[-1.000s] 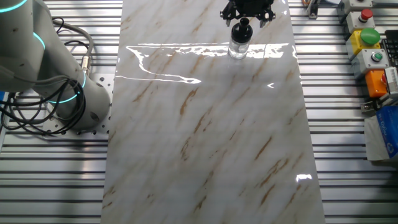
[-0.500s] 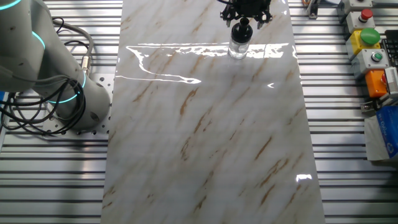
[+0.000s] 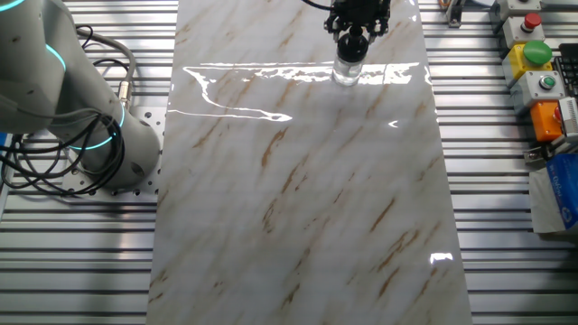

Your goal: Screw the lid onto the jar

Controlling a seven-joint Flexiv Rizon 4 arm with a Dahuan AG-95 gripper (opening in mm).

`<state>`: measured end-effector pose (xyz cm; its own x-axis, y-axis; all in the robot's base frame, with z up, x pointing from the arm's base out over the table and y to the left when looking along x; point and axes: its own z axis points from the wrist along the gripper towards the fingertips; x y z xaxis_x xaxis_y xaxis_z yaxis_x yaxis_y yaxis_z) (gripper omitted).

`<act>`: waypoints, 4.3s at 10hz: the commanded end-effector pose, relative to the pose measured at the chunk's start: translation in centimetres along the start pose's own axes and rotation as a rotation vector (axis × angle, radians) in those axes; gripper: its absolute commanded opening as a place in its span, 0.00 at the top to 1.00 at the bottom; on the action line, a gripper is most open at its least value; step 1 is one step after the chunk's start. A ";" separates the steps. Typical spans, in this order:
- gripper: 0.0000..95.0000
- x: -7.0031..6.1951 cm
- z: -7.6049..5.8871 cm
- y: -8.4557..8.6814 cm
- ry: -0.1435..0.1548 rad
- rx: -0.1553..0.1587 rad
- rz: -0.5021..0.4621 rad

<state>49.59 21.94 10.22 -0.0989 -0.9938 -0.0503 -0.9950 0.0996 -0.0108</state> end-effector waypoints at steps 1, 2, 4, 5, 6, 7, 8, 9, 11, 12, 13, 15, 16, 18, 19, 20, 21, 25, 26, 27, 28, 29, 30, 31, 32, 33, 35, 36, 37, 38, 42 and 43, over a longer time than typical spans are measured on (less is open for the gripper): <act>1.00 0.0 0.0 0.0 -0.005 0.015 0.003; 1.00 0.0 0.0 0.0 -0.006 0.029 0.022; 1.00 0.0 0.1 0.0 -0.017 0.053 0.086; 1.00 0.0 0.1 -0.1 -0.022 0.070 0.120; 1.00 0.1 0.2 -0.1 -0.026 0.081 0.152; 1.00 0.2 0.3 -0.2 -0.032 0.084 0.189; 1.00 0.2 0.3 -0.2 -0.033 0.083 0.216; 1.00 0.2 0.3 -0.2 -0.036 0.086 0.236; 1.00 0.3 0.4 -0.3 -0.039 0.085 0.258; 1.00 0.3 0.5 -0.3 -0.039 0.083 0.264; 1.00 0.3 0.5 -0.3 -0.038 0.083 0.268; 1.00 0.3 0.5 -0.3 -0.039 0.085 0.297; 1.00 0.3 0.5 -0.4 -0.042 0.085 0.316; 1.00 0.5 0.5 -0.7 -0.050 0.087 0.352; 1.00 0.5 0.5 -0.8 -0.051 0.089 0.360; 1.00 0.6 0.5 -1.0 -0.056 0.093 0.382; 1.00 0.6 0.5 -1.1 -0.074 0.097 0.427; 1.00 0.9 1.0 -1.3 -0.138 0.119 0.504; 1.00 1.0 1.2 -1.4 -0.153 0.128 0.526; 1.00 1.0 1.2 -1.4 -0.173 0.140 0.559; 1.00 1.0 1.2 -1.5 -0.186 0.147 0.581; 1.00 1.0 1.1 -1.5 -0.188 0.151 0.590; 1.00 1.0 1.2 -1.5 -0.187 0.150 0.588; 1.00 1.0 1.2 -1.5 -0.185 0.150 0.584; 1.00 1.0 1.2 -1.5 -0.183 0.150 0.583; 1.00 1.0 1.2 -1.5 -0.183 0.150 0.581; 1.00 1.0 1.2 -1.5 -0.177 0.146 0.557; 0.60 1.0 1.2 -1.5 -0.173 0.148 0.534; 0.20 1.0 1.1 -1.5 -0.168 0.151 0.508; 0.20 1.0 1.1 -1.5 -0.166 0.153 0.492; 0.00 1.1 1.1 -1.5 -0.152 0.161 0.455; 0.00 1.0 1.0 -1.4 -0.140 0.164 0.430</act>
<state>50.91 20.75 9.97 -0.4887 -0.8442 -0.2203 -0.8458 0.5203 -0.1176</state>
